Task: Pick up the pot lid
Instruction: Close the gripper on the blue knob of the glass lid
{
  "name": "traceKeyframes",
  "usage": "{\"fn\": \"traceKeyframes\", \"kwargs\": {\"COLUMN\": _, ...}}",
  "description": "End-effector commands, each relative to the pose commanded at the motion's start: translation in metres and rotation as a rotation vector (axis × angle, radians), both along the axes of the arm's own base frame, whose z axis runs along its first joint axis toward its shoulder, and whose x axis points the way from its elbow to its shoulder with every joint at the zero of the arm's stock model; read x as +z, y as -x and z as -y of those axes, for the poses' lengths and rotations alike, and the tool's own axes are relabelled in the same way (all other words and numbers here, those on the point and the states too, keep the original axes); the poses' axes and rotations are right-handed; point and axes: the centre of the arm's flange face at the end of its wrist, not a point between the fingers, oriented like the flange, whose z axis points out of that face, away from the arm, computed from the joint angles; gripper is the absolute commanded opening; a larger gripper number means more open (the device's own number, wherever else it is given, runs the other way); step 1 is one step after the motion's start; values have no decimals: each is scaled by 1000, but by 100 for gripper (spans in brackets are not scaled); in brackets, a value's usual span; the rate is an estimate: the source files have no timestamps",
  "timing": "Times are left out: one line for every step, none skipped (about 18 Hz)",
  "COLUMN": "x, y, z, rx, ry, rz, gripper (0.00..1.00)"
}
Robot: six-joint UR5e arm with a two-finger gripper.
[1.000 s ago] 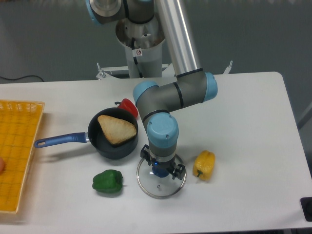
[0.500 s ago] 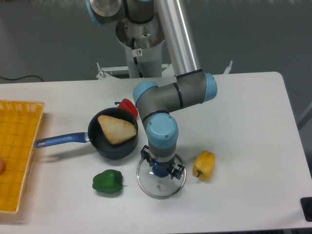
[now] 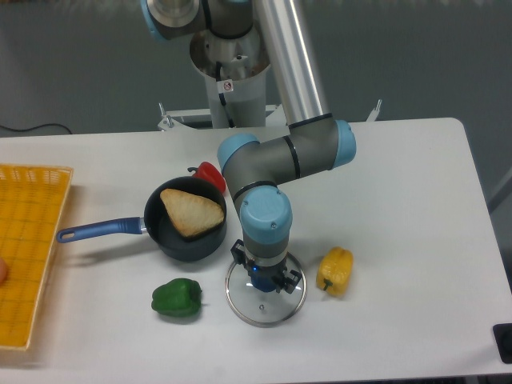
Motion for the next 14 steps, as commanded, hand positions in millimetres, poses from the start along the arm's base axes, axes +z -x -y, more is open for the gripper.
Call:
{"fn": "traceKeyframes", "kwargs": {"x": 1, "y": 0, "z": 0, "rx": 0, "ry": -1, "rz": -1, "gripper": 63}}
{"fn": "traceKeyframes", "kwargs": {"x": 1, "y": 0, "z": 0, "rx": 0, "ry": -3, "rz": -1, "gripper": 63}}
{"fn": "traceKeyframes", "kwargs": {"x": 0, "y": 0, "z": 0, "rx": 0, "ry": -1, "rz": 1, "gripper": 63}}
{"fn": "traceKeyframes", "kwargs": {"x": 2, "y": 1, "z": -1, "rx": 1, "ry": -4, "rz": -2, "gripper": 62}}
{"fn": "traceKeyframes", "kwargs": {"x": 5, "y": 1, "z": -2, "rx": 1, "ry": -8, "rz": -7, "gripper": 62}}
{"fn": "traceKeyframes", "kwargs": {"x": 5, "y": 2, "z": -2, "rx": 1, "ry": -9, "rz": -7, "gripper": 62}}
{"fn": "traceKeyframes", "kwargs": {"x": 4, "y": 2, "z": -2, "rx": 2, "ry": -6, "rz": -7, "gripper": 61}}
{"fn": "traceKeyframes", "kwargs": {"x": 5, "y": 1, "z": -2, "rx": 2, "ry": -7, "rz": -6, "gripper": 61}}
{"fn": "traceKeyframes", "kwargs": {"x": 8, "y": 2, "z": -2, "rx": 1, "ry": -11, "rz": -9, "gripper": 61}}
{"fn": "traceKeyframes", "kwargs": {"x": 9, "y": 2, "z": -1, "rx": 3, "ry": -12, "rz": -10, "gripper": 61}}
{"fn": "traceKeyframes", "kwargs": {"x": 10, "y": 3, "z": -1, "rx": 3, "ry": -13, "rz": -11, "gripper": 61}}
{"fn": "traceKeyframes", "kwargs": {"x": 12, "y": 4, "z": -1, "rx": 3, "ry": -16, "rz": -12, "gripper": 61}}
{"fn": "traceKeyframes", "kwargs": {"x": 16, "y": 5, "z": -1, "rx": 4, "ry": -22, "rz": -15, "gripper": 61}}
{"fn": "traceKeyframes", "kwargs": {"x": 20, "y": 6, "z": -1, "rx": 6, "ry": -25, "rz": -18, "gripper": 61}}
